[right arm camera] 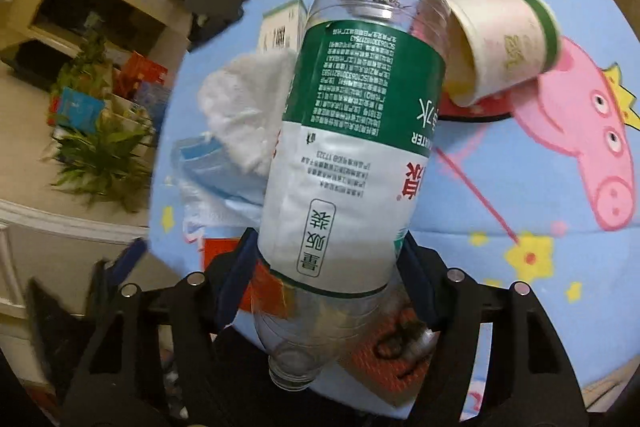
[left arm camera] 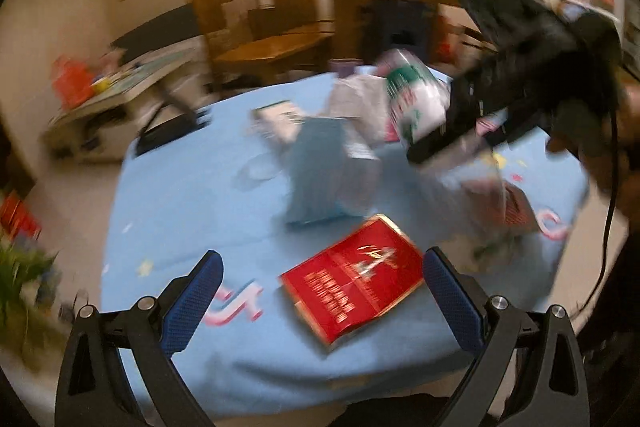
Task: Collect trash
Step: 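Grasp the clear green-label bottle with the right tool while the left tool grasps the red cigarette pack, then carry the bottle and red pack to the black bin and release both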
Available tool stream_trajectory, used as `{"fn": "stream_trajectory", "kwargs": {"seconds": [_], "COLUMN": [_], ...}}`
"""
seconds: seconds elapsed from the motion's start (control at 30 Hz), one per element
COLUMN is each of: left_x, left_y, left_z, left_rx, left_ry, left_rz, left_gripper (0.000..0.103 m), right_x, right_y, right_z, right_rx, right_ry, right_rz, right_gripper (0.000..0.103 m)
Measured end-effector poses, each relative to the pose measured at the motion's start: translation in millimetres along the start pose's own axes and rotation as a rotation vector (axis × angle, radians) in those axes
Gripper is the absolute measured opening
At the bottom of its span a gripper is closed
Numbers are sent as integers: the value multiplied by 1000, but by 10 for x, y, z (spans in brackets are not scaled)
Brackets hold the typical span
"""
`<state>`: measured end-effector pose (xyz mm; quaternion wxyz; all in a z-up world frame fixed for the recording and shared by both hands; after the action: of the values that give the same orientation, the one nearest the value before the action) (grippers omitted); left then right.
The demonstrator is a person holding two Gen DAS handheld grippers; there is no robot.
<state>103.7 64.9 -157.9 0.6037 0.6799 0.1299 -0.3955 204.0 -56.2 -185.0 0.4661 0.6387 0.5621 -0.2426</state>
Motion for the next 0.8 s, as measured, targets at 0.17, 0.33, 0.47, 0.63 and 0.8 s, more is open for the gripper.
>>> {"fn": "stream_trajectory", "kwargs": {"seconds": [0.17, 0.33, 0.47, 0.63, 0.8], "left_x": [153, 310, 485, 687, 693], "left_y": [-22, -58, -118, -258, -242], "left_z": [210, 284, 268, 277, 279], "left_rx": [175, 275, 359, 419, 360], "left_ry": [-75, -128, -164, -188, -127], "left_rz": [-48, -120, -192, -271, -259], "left_gripper": [97, 96, 96, 97, 93], "right_x": [-354, -782, -956, -1027, -1156], "right_y": [-12, -57, -228, -497, -703], "right_z": [31, 179, 347, 640, 950], "right_rx": [-26, -9, 25, 79, 140], "right_ry": [39, 69, 83, 81, 87], "right_rz": [20, 106, 137, 163, 205], "right_gripper": [67, 67, 67, 67, 67]}}
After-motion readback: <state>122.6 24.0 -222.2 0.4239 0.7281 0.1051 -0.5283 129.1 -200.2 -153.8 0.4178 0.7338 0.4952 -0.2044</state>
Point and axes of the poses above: each gripper's, at about its wrist camera, not at the fingertips, and x roughly the way its jaws point, z to its right, y to its top, the point moved 6 cm from there along x, roughly the way its jaws point, and after that the axes turned 10 degrees about -x, right-handed, at the moved point
